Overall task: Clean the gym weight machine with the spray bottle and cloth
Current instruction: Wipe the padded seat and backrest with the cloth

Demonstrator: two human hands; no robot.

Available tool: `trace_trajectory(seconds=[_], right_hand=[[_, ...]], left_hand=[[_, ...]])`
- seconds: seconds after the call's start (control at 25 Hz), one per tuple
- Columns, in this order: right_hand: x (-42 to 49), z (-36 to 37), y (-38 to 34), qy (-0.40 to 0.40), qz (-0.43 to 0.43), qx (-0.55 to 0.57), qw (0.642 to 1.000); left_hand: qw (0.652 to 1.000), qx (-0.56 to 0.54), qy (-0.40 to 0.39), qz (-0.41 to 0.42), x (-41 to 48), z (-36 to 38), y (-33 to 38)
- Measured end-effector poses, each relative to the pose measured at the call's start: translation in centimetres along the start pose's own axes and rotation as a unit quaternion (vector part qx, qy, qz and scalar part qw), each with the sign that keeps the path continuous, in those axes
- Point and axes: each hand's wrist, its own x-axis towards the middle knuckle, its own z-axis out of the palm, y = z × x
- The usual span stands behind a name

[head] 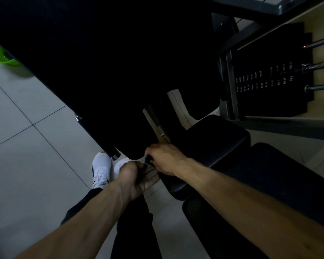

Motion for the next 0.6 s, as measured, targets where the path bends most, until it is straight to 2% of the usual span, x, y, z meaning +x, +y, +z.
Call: trace_trajectory(seconds=[0.12, 0.16, 0.32, 0.36, 0.48, 0.52, 0.6], right_hand=[[0.3, -0.1, 1.9, 0.071, 0.112, -0.037, 0.99], [0.2, 0.1, 1.2, 0.081, 0.126, -0.032, 0.988], [-0.7, 1.0, -1.6, 0.023, 0.042, 0.012, 0.999], [-0.7, 0.3, -0.4, 0.03, 0.067, 0.002, 0.997], [-0.5, -1.5, 4.1, 0.094, 0.217, -0.041, 0.971], [-0.4, -1.3, 3.8, 0.103, 0.234, -0.043, 0.966], [0.0, 0.0, 0.6, 0.082, 0.174, -0.011, 0.981]], left_hand=[[1.0, -0.008, -0.009, 0.0, -0.1, -0.1, -0.2], [1.0, -0.014, -0.016, -0.001, -0.1, -0.3, -0.1], [0.999, 0.0, -0.037, -0.008, -0.3, -0.5, 0.0], [0.999, 0.021, -0.038, -0.009, -0.5, -0.7, -0.1], [0.997, 0.066, -0.038, -0.02, -0.7, -1.2, -0.1], [0.996, 0.07, -0.044, -0.024, -0.8, -1.3, 0.0], [0.996, 0.064, -0.051, -0.027, -1.1, -1.3, 0.0]])
